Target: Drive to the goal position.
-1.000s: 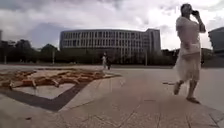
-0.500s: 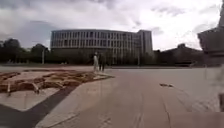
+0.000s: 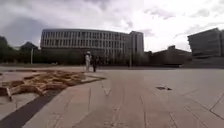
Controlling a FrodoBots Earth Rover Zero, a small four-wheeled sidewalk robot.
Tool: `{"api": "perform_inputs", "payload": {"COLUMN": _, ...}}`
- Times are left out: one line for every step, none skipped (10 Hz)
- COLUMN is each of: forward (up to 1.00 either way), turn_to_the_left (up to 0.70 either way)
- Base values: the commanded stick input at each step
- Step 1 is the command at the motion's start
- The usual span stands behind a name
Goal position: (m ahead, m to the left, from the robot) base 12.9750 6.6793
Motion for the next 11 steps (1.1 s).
{"api": "perform_inputs", "payload": {"forward": 1.0, "turn_to_the_left": -0.27}}
{"api": "perform_inputs", "payload": {"forward": 1.0, "turn_to_the_left": -0.27}}
{"api": "perform_inputs", "payload": {"forward": 1.0, "turn_to_the_left": -0.27}}
{"api": "perform_inputs", "payload": {"forward": 1.0, "turn_to_the_left": -0.27}}
{"api": "perform_inputs", "payload": {"forward": 1.0, "turn_to_the_left": -0.27}}
{"api": "perform_inputs", "payload": {"forward": 1.0, "turn_to_the_left": -0.27}}
{"api": "perform_inputs", "payload": {"forward": 1.0, "turn_to_the_left": -0.27}}
{"api": "perform_inputs", "payload": {"forward": 1.0, "turn_to_the_left": -0.27}}
{"api": "perform_inputs", "payload": {"forward": 1.0, "turn_to_the_left": -0.27}}
{"api": "perform_inputs", "payload": {"forward": 1.0, "turn_to_the_left": -0.27}}
{"api": "perform_inputs", "payload": {"forward": 1.0, "turn_to_the_left": -0.27}}
